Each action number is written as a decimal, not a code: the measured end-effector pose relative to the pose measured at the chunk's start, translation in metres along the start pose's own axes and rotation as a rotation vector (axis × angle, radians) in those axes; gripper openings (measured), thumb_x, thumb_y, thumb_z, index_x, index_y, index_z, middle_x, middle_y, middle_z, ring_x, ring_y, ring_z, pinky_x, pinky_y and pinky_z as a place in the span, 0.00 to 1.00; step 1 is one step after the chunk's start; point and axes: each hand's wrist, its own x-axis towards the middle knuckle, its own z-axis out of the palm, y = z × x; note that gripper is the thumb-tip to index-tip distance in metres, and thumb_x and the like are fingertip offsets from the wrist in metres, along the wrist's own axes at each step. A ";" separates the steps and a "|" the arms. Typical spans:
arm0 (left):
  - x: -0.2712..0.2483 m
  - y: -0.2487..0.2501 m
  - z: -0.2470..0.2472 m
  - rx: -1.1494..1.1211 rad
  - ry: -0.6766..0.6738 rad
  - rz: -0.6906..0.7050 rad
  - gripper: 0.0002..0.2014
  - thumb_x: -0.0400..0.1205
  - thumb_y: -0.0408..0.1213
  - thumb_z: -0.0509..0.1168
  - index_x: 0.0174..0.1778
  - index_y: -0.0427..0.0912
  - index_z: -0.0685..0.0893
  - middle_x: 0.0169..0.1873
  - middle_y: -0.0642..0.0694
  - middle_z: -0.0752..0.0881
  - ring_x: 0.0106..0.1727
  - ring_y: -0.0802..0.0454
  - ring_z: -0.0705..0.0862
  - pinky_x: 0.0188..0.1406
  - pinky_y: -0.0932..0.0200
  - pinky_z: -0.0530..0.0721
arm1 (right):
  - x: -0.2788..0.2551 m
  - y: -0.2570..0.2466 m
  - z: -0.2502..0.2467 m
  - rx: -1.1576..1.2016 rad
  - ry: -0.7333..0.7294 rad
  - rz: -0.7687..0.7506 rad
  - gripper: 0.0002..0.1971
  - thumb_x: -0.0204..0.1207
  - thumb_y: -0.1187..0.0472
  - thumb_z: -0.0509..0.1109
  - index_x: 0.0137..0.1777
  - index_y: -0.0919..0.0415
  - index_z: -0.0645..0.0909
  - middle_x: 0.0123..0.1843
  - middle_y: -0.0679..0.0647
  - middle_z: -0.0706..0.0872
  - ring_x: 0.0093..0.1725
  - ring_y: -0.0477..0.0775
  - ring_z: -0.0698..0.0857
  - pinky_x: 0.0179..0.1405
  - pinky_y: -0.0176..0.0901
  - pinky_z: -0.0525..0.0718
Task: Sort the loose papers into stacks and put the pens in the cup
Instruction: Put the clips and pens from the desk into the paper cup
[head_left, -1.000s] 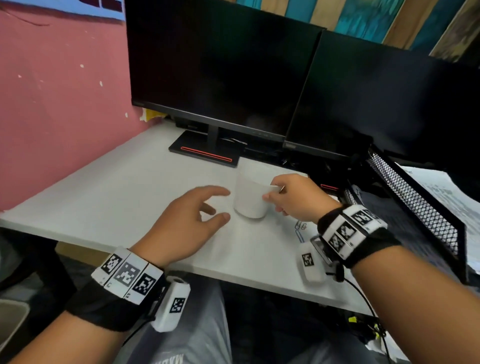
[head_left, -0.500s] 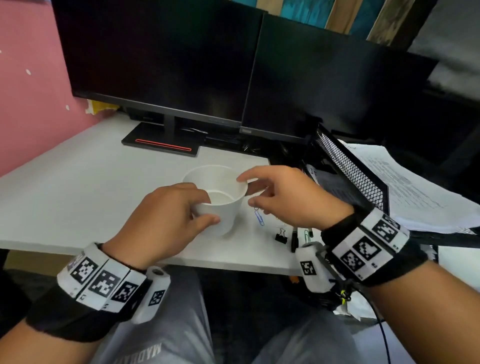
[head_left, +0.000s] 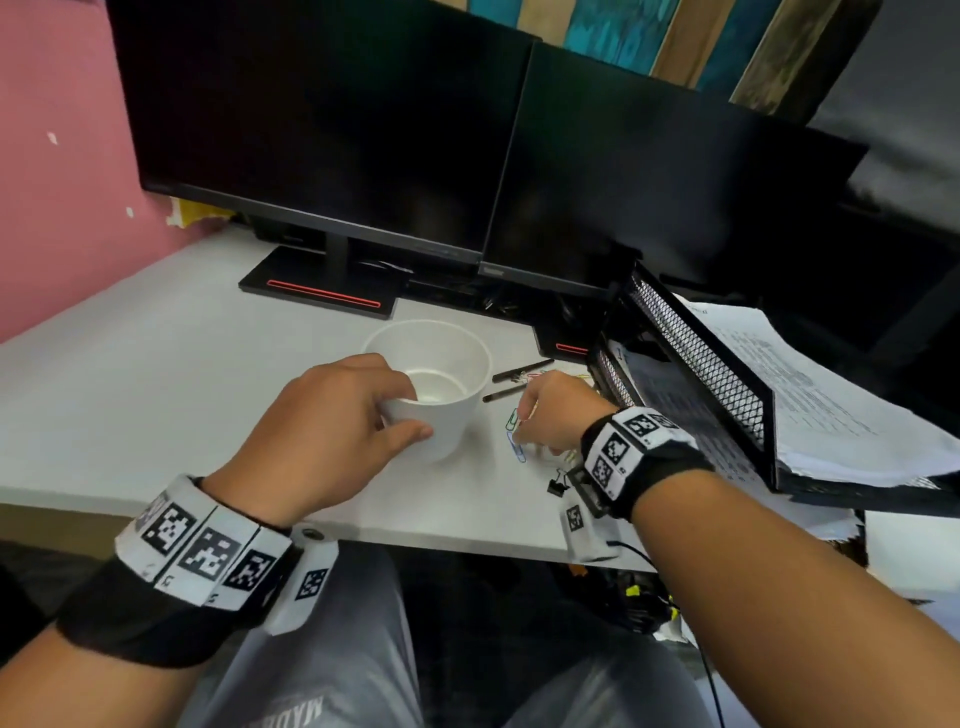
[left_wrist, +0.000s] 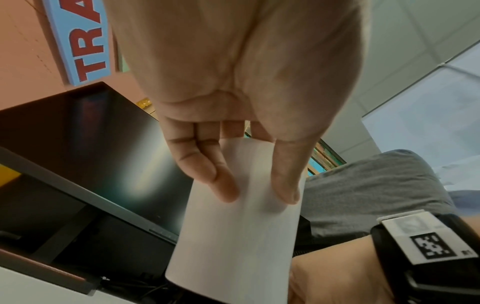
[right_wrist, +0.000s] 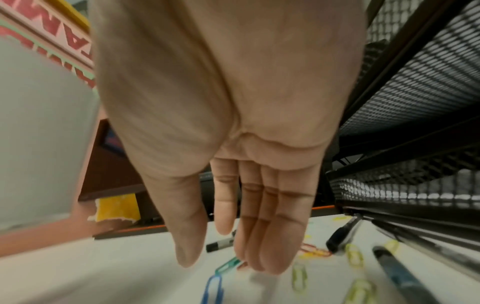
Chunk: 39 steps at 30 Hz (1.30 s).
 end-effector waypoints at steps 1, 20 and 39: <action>-0.001 0.000 0.000 -0.003 -0.005 0.000 0.09 0.77 0.52 0.78 0.50 0.57 0.91 0.41 0.60 0.84 0.36 0.62 0.85 0.38 0.63 0.77 | 0.003 -0.005 0.005 -0.071 -0.022 -0.004 0.12 0.73 0.62 0.80 0.52 0.68 0.87 0.48 0.57 0.94 0.41 0.59 0.91 0.49 0.52 0.94; 0.000 -0.007 -0.010 -0.008 -0.016 -0.015 0.10 0.77 0.53 0.78 0.50 0.54 0.92 0.43 0.58 0.84 0.40 0.57 0.83 0.45 0.54 0.82 | 0.027 0.007 -0.005 0.682 -0.073 0.181 0.11 0.85 0.75 0.63 0.50 0.64 0.86 0.34 0.62 0.82 0.31 0.56 0.82 0.48 0.58 0.93; 0.002 -0.012 -0.011 -0.010 -0.021 -0.011 0.10 0.77 0.52 0.78 0.49 0.53 0.92 0.42 0.57 0.83 0.38 0.59 0.82 0.42 0.56 0.79 | 0.072 0.004 0.024 -0.238 0.003 0.205 0.15 0.75 0.56 0.77 0.56 0.63 0.82 0.43 0.53 0.82 0.39 0.55 0.81 0.36 0.44 0.79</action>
